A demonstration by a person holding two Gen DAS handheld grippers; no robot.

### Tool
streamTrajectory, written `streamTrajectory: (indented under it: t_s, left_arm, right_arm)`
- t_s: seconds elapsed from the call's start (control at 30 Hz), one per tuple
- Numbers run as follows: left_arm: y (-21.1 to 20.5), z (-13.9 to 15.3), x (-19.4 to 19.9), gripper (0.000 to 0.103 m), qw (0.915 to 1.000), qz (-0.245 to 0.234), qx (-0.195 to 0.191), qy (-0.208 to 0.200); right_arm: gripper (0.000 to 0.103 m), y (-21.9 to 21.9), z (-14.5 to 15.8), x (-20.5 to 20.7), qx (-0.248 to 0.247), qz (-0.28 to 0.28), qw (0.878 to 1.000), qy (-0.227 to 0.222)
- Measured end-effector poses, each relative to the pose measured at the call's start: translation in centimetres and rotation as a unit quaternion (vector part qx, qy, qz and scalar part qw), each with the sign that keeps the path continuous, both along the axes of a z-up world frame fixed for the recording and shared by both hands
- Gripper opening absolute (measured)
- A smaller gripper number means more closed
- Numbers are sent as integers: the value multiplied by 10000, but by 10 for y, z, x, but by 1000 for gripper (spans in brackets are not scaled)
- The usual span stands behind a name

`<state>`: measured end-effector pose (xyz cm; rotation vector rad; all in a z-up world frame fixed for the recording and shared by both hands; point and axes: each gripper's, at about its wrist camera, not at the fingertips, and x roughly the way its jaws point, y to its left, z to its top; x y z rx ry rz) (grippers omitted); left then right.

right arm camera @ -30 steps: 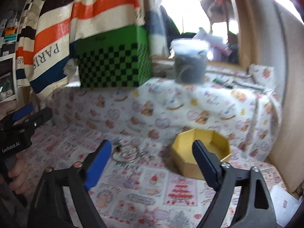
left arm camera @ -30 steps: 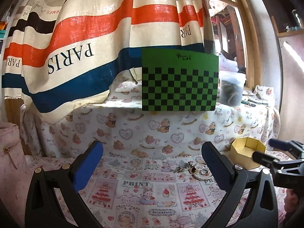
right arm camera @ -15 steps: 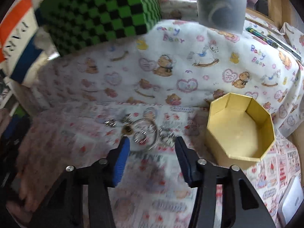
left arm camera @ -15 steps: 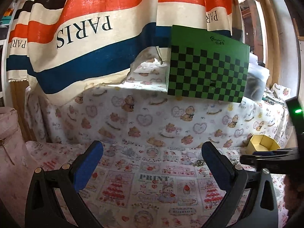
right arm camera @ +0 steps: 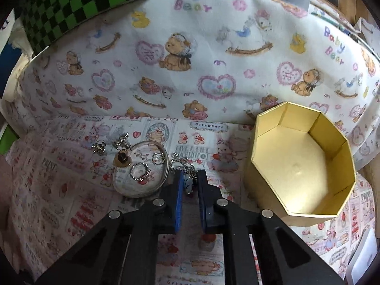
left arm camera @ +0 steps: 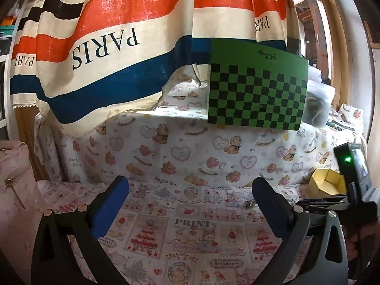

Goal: Organize jewelry
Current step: 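Move the right tool to the jewelry and grasp a small earring, then lift the earring with the right tool while the left tool grasps another earring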

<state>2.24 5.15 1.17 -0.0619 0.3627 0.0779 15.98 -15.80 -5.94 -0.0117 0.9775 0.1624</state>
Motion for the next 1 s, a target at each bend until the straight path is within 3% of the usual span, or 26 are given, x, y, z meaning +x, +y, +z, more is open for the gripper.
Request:
streamTrajectory:
  t_s: [0.07, 0.37, 0.47, 0.57, 0.77, 0.9, 1.0]
  left_arm:
    - [1, -1, 1, 103, 10000, 5, -21, 21]
    - [-5, -5, 2, 103, 9999, -44, 128, 69]
    - [-8, -2, 3, 103, 9996, -172, 40, 241]
    - [-11, 6, 12, 103, 9987, 27, -207, 456]
    - [-36, 3, 69, 103, 9836, -613, -482, 1627]
    - [-51, -14, 101, 103, 9738, -627, -478, 2133]
    - [-59, -26, 113, 90, 9690, -691, -493, 2322]
  right_arm:
    - [6, -2, 6, -9, 92, 68, 9999, -20]
    - [6, -36, 33, -45, 959, 31, 9950, -286]
    - [6, -49, 41, -49, 1140, 32, 9927, -379]
    - [6, -59, 51, -52, 1217, 43, 9909, -570]
    - [6, -68, 50, -53, 1218, -29, 9907, -603]
    - [6, -67, 46, -52, 1189, -10, 9909, -625]
    - [6, -62, 46, -50, 1212, 13, 9904, -667]
